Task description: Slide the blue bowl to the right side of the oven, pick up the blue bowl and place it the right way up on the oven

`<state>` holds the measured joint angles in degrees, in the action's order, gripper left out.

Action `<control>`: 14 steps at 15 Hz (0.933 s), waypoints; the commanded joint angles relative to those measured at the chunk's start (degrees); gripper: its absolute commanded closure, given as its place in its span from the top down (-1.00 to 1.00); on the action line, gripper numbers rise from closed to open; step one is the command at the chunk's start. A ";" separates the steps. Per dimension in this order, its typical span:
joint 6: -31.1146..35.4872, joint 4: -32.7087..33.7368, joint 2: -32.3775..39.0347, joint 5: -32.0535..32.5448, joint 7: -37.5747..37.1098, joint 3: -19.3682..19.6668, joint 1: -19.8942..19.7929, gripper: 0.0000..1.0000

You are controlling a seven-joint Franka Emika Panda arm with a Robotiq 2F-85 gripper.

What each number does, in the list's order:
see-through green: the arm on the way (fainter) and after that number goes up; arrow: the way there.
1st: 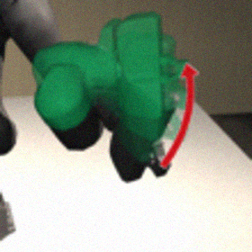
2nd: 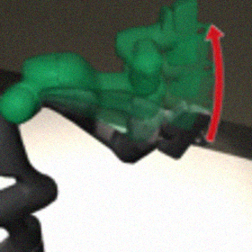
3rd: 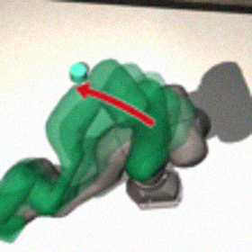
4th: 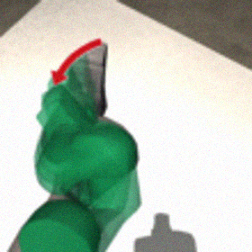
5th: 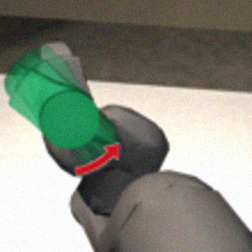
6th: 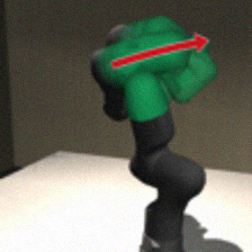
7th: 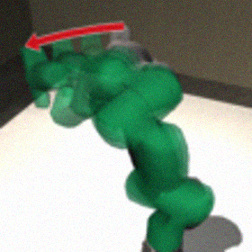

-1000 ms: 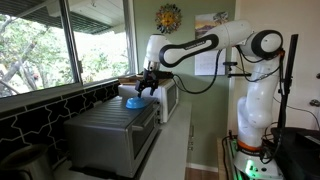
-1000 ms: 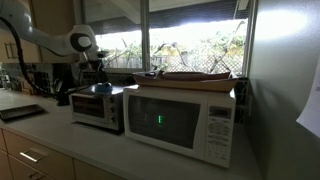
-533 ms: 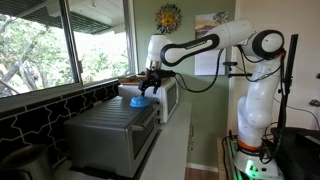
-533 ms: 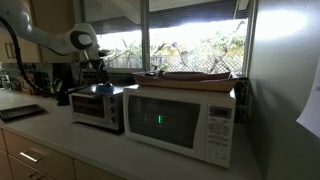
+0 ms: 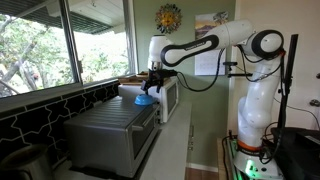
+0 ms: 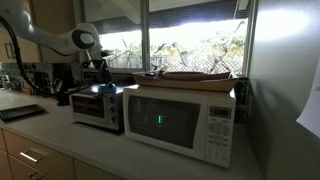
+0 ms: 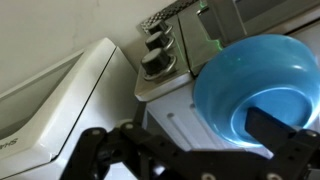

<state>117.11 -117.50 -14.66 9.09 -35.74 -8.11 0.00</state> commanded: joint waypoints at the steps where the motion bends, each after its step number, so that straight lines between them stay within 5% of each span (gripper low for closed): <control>1: -2.10 -1.99 -1.07 2.01 0.05 0.27 -0.69 1.00; 14: -4.51 -1.26 -1.36 3.01 0.04 0.41 -1.10 1.00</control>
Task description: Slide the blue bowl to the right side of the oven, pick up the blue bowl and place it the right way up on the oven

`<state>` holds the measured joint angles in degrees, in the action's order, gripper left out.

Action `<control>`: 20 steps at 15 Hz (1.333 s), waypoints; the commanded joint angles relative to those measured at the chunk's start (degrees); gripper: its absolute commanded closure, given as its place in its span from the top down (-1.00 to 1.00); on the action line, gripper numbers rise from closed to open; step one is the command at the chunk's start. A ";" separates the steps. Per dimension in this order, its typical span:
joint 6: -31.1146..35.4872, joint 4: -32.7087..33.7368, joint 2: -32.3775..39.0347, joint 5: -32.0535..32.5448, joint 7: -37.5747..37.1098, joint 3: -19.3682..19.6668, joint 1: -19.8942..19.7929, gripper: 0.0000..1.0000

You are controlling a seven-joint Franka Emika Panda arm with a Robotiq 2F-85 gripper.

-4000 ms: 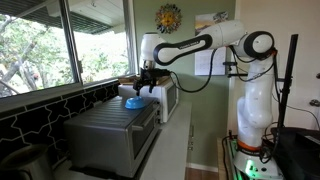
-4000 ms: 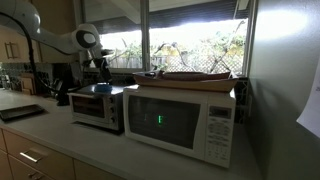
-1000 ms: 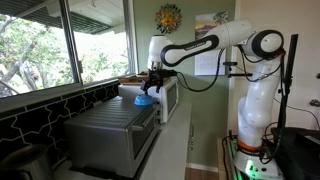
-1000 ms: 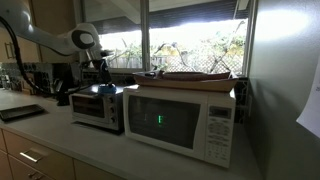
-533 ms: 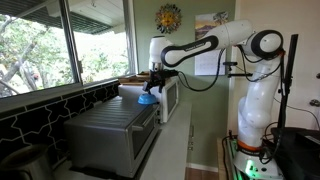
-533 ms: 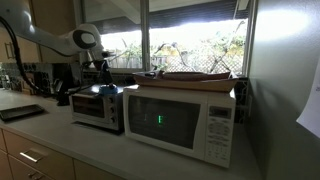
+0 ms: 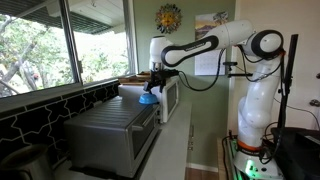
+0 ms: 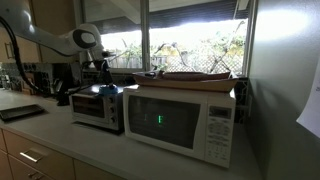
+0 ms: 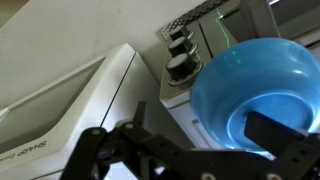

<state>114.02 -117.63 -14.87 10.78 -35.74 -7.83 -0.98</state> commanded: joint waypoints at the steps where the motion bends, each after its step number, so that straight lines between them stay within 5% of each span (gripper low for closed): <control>1: -1.32 -1.11 -1.36 1.10 0.10 0.22 -0.12 1.00; 12: 3.72 -7.43 -8.85 -9.13 6.05 4.16 0.14 1.00; 20: 23.37 -22.52 -17.53 -31.59 14.94 9.04 1.95 1.00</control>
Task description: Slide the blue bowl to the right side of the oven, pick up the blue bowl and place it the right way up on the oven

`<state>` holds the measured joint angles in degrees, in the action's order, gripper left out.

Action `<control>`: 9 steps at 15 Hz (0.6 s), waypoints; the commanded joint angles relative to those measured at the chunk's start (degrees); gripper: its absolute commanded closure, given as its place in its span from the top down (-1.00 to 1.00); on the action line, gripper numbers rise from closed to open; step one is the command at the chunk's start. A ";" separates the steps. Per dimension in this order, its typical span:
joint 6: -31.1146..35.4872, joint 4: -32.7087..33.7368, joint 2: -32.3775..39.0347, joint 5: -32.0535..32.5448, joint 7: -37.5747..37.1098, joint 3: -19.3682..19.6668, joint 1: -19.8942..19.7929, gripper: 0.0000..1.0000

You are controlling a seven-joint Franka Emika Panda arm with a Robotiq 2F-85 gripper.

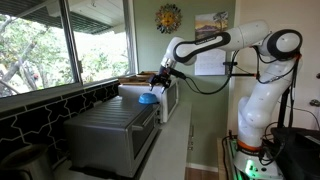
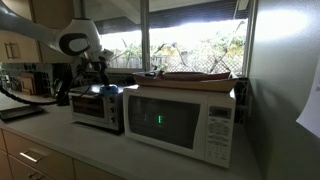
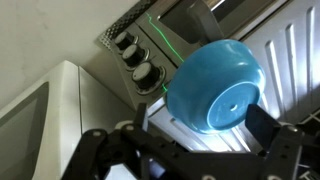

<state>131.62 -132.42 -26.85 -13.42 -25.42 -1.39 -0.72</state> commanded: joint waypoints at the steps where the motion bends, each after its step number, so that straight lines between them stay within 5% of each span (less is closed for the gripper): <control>1: 7.68 -9.59 -6.48 -10.23 6.14 3.29 2.21 1.00; 9: 20.17 -21.50 -11.98 -39.22 21.00 8.92 10.57 1.00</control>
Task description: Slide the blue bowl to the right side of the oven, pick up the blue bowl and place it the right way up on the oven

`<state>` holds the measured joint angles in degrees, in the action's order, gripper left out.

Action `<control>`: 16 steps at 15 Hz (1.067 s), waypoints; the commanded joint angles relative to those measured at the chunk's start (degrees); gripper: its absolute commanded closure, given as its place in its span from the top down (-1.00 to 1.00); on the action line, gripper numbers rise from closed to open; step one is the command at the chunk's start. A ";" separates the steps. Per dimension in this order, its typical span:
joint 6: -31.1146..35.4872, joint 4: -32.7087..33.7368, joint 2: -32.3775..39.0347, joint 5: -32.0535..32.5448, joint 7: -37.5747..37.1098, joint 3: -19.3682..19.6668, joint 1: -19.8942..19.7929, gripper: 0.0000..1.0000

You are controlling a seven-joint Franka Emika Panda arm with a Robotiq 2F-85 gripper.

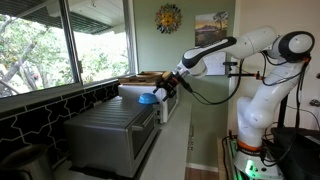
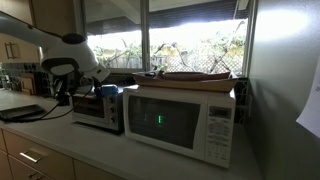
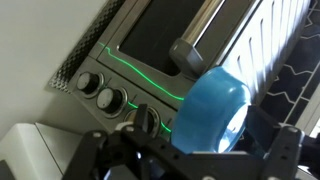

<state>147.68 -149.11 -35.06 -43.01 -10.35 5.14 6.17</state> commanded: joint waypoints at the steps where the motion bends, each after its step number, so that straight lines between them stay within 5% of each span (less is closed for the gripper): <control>1: 5.79 -5.65 -4.40 -13.63 8.32 2.57 4.33 1.00; 6: 16.77 -7.95 -6.64 -33.79 23.90 5.97 12.33 1.00; 7: 12.63 -5.88 -4.07 -26.70 18.11 3.72 7.90 1.00; 16: 16.19 -4.50 -5.97 -42.74 29.67 7.78 13.97 1.00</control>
<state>163.07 -154.36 -40.17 -79.34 13.76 10.78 17.70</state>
